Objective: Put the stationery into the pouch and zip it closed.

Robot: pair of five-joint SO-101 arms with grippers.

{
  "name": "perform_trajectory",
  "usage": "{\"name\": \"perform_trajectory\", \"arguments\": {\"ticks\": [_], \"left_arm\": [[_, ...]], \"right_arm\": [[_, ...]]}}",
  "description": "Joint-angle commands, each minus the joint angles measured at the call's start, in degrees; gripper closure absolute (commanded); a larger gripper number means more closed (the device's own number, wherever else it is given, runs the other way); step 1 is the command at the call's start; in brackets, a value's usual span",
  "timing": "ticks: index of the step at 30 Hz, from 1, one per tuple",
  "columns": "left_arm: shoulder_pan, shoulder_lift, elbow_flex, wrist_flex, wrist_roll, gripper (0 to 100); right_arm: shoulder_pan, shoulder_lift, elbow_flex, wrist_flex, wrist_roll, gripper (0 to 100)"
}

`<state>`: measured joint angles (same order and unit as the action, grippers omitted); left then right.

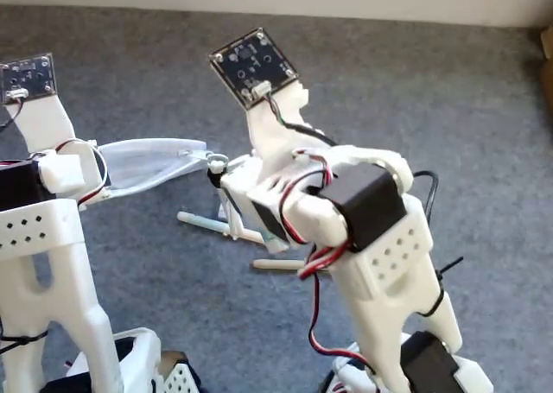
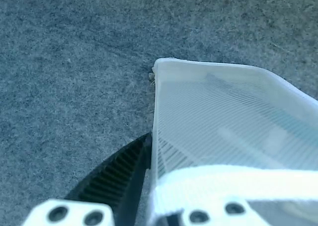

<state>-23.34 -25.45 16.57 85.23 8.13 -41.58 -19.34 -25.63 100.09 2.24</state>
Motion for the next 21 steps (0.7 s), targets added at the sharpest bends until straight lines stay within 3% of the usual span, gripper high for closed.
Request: {"name": "perform_trajectory", "arguments": {"ticks": [1, 12, 18, 21], "left_arm": [[-1.3, 1.1, 1.3, -1.1, 0.4, 99], [-1.3, 1.1, 1.4, -1.1, 0.4, 99], [-1.3, 1.1, 1.4, -1.1, 0.4, 99], [-1.3, 1.1, 1.5, -1.1, 0.4, 99]], "right_arm": [[-1.4, -4.4, 0.0, 0.2, -0.3, 99.3], [-1.5, -5.4, 0.0, 0.0, -0.4, 99.3], [-5.5, -5.5, 1.5, 0.9, -0.1, 99.3], [-6.6, -5.5, 4.0, 0.8, 3.3, 99.3]]}}
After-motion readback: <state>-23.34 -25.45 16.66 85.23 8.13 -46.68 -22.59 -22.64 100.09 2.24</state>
